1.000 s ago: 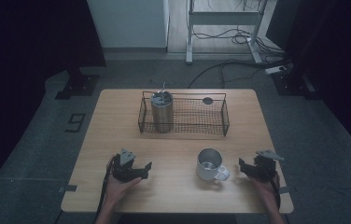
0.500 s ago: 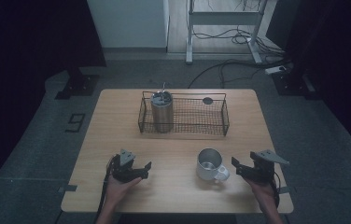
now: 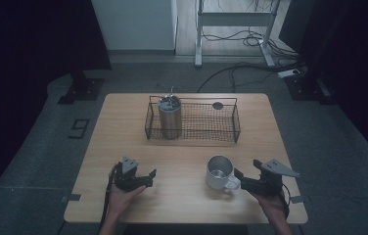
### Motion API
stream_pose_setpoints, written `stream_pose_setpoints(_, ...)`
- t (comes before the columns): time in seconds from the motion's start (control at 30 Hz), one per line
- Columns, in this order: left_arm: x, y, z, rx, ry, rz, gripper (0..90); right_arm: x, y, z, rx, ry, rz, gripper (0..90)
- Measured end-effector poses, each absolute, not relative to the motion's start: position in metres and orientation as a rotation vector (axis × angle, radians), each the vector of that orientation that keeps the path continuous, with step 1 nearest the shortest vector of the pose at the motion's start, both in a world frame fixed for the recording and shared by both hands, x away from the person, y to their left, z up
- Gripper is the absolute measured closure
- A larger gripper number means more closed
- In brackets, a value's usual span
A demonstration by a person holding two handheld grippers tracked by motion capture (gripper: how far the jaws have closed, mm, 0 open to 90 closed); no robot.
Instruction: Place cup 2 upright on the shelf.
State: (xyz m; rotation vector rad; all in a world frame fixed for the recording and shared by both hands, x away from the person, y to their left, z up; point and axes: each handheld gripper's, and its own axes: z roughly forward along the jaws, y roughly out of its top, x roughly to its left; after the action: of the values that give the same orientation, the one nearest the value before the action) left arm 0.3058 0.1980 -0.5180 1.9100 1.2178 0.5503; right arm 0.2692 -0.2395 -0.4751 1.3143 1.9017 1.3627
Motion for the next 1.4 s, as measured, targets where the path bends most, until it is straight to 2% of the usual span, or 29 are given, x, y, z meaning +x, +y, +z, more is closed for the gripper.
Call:
stream_pose_setpoints(0.43, 0.307, 0.198, -0.522, 1.924, 1.227, 0.545, 8.1, 0.261, -0.222, -0.47, 1.234, 1.973, 1.385, 14.4)
stream_pose_setpoints(1.1, 0.307, 0.199, -0.523, 1.924, 1.244, 0.545, 9.6, 0.262, -0.192, -0.482, 1.208, 2.106, 1.364, 12.8)
stream_pose_setpoints(1.4, 0.308, 0.199, -0.524, 1.93, 1.244, 0.539, 9.6, 0.263, -0.188, -0.486, 1.214, 2.115, 1.322, 8.5)
